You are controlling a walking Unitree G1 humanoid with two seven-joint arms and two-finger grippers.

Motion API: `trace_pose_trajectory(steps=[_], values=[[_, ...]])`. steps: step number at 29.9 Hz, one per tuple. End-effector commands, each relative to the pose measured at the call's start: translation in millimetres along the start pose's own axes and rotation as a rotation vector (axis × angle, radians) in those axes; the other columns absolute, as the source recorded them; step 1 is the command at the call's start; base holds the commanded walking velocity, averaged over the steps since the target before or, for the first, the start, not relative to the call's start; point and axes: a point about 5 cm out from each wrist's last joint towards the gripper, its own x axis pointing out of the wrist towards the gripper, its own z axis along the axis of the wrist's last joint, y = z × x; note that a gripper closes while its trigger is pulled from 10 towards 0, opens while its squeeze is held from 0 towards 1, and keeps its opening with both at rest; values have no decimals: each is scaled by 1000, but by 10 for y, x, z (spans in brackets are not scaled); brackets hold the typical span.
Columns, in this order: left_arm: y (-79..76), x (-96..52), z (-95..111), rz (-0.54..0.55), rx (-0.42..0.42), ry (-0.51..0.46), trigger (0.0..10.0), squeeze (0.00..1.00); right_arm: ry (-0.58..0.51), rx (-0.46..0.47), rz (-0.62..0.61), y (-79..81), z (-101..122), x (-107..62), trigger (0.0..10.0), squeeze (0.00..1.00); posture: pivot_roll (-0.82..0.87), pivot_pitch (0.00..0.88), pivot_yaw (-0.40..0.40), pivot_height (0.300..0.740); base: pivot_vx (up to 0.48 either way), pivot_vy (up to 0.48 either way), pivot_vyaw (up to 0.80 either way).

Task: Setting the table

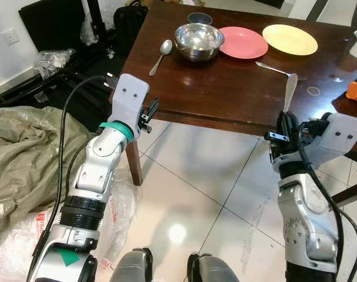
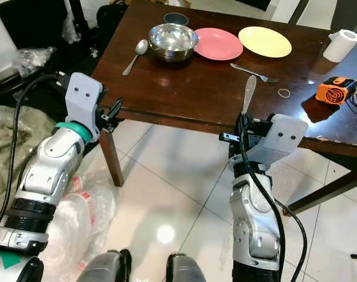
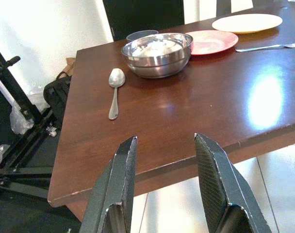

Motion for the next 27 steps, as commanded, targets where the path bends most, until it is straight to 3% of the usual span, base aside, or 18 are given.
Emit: trace_pose_trajectory(steps=[1,3,27], values=[[-44,-3,-30,-18,-4,11,10000,0,-2,25,-15,-30,17,2,10000,0,37,43,37,740,0,0,0],[-52,-3,-31,-22,-4,11,10000,0,-1,37,-20,-37,18,5,10000,0,36,42,37,740,0,0,0],[-96,-1,-65,-38,-17,20,10000,0,17,41,-12,-63,8,10,10000,0,31,33,34,740,0,0,-800]])
